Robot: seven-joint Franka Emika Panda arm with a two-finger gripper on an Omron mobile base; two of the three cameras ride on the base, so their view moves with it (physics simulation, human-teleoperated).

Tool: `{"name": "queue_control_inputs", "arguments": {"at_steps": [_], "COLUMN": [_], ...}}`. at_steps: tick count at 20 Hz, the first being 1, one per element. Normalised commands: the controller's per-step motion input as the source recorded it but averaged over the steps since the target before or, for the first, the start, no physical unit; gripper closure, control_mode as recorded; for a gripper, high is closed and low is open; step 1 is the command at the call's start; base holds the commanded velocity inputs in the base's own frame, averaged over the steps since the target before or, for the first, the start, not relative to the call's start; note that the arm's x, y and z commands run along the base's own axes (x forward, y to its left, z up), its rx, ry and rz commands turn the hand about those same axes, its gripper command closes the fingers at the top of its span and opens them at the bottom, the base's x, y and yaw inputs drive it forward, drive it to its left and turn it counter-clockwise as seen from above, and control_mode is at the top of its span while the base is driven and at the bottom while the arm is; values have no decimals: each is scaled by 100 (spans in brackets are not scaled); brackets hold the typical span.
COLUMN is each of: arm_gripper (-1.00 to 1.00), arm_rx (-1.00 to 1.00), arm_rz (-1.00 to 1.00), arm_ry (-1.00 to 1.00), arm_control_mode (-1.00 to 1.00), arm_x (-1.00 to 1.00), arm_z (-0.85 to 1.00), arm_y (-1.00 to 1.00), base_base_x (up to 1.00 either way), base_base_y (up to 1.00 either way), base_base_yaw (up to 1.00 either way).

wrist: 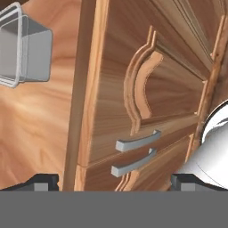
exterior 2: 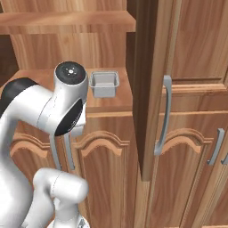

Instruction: Retrieve the tupperware and aluminum foil from the cabinet and place them on the dining counter near the plate with tomato and steak to prepare for storing leftovers.

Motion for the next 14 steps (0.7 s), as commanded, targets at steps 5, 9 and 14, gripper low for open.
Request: {"name": "queue_control_inputs", "arguments": {"at_steps": [5,9,14], "arm_gripper": [-100,-100,-100], "arm_rx": [0,0,0], "arm_rz": [0,0,0], "arm_ry": [-7,-5,0], "arm_control_mode": [-100,-100,-100], "arm_x": [46,55,56], "arm_z": [-1,0,0], "arm_y": [0,0,0], "base_base_x": [0,0,0], "base_base_y": [0,0,0], "base_base_yaw": [0,0,0]}}
